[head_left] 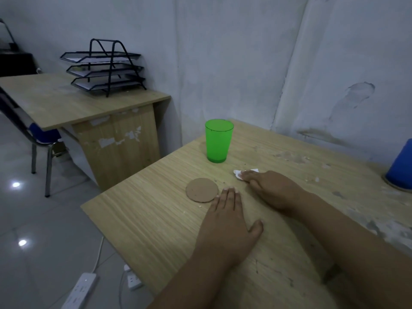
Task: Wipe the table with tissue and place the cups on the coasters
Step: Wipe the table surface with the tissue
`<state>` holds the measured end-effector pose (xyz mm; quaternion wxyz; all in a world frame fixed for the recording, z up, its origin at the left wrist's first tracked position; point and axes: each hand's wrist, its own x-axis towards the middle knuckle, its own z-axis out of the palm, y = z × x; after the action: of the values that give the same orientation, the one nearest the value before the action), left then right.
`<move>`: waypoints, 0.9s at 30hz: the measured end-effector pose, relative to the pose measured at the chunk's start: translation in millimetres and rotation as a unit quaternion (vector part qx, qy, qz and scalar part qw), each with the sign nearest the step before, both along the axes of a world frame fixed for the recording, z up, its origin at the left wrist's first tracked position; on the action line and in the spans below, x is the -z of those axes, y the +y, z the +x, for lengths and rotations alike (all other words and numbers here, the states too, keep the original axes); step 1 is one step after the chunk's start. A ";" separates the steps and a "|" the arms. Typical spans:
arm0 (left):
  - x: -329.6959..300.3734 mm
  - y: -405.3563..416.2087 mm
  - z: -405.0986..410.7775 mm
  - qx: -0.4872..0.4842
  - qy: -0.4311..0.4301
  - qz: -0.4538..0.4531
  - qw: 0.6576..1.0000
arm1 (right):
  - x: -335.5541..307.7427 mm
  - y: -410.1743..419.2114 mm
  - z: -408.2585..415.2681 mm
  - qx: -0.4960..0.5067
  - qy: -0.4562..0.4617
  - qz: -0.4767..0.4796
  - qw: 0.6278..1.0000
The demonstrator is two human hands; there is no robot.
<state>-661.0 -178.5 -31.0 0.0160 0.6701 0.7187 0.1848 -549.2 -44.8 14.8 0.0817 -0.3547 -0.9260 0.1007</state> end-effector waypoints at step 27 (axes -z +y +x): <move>-0.8 0.1 -0.9 0.000 0.010 -0.005 1.000 | 3.8 30.3 -25.6 0.049 -0.006 0.018 0.999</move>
<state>-661.9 -178.4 -30.2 0.0120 0.6717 0.7199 0.1744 -574.8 -14.5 11.1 0.0879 -0.3989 -0.9095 0.0775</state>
